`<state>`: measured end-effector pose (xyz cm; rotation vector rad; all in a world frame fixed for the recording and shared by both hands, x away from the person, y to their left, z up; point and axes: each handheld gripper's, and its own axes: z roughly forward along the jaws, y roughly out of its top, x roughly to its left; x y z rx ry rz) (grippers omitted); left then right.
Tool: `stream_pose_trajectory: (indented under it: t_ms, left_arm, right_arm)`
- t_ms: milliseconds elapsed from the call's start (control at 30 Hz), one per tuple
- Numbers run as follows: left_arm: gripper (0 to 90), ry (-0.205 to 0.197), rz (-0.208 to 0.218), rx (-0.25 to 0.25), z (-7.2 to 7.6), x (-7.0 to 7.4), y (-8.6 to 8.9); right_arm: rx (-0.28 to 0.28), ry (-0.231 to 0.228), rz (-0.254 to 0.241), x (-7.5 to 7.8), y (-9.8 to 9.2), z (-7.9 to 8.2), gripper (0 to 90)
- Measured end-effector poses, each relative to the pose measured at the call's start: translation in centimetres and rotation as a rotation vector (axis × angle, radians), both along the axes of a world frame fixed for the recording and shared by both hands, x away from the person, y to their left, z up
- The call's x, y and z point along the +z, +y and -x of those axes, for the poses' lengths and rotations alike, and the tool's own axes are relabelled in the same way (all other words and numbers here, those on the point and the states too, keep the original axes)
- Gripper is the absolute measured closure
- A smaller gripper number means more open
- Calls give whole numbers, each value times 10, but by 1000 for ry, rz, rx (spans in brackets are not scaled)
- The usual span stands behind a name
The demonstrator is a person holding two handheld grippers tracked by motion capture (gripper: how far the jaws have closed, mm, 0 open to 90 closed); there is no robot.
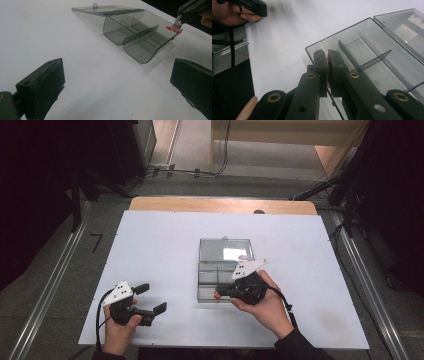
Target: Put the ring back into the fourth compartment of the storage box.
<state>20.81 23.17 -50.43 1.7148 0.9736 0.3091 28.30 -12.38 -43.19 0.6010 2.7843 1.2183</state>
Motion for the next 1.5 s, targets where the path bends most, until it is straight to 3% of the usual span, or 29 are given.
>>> stream_pose_trajectory:
  t_ms: [667, 1500]
  left_arm:
    - [0, 1, -1, -1, 0, 0, 0]
    - [0, 1, -2, -2, 0, -1, -1]
  right_arm:
    - [-7, 1, 13, -6, 14, -10, 843]
    - [-29, 15, 41, -25, 26, -21, 842]
